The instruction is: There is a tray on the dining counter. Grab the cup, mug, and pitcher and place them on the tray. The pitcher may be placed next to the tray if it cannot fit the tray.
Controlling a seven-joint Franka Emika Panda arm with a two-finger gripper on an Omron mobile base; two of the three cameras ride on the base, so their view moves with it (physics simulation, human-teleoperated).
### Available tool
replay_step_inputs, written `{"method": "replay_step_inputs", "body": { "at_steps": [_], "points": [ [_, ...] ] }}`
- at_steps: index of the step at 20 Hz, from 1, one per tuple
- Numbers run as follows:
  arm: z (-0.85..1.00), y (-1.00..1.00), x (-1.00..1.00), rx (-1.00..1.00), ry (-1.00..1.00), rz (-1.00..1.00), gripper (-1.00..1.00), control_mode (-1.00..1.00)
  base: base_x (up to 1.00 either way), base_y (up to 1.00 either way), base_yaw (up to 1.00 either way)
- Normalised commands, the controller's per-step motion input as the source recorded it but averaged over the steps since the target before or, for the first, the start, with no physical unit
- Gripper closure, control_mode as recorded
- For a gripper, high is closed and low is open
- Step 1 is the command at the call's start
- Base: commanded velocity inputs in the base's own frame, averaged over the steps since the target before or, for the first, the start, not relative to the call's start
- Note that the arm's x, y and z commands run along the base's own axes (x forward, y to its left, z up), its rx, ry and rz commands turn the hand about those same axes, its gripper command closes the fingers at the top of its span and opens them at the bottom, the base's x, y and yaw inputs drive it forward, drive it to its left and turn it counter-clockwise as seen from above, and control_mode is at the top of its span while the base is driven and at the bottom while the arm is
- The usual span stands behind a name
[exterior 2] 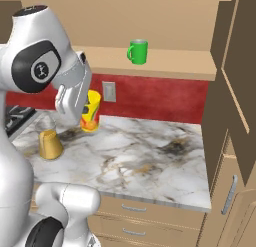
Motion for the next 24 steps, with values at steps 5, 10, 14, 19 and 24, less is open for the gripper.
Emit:
{"method": "replay_step_inputs", "body": {
  "at_steps": [5,10,14,19,24],
  "points": [
    [-0.02,0.24,-0.02,0.0,0.02,0.02,1.0,-1.0,0.0,0.0,0.0],
    [0.0,0.02,-0.03,0.0,0.04,0.02,1.0,-1.0,0.0,0.0,0.0],
    [0.0,0.01,0.0,0.0,0.03,0.0,1.0,1.0,-0.03,0.01,0.0],
    [0.0,0.0,0.0,0.0,0.0,0.0,1.0,1.0,-0.52,0.01,0.04],
    [0.0,0.0,0.0,0.0,0.0,0.0,1.0,1.0,-0.98,0.0,0.1]
  ]
}}
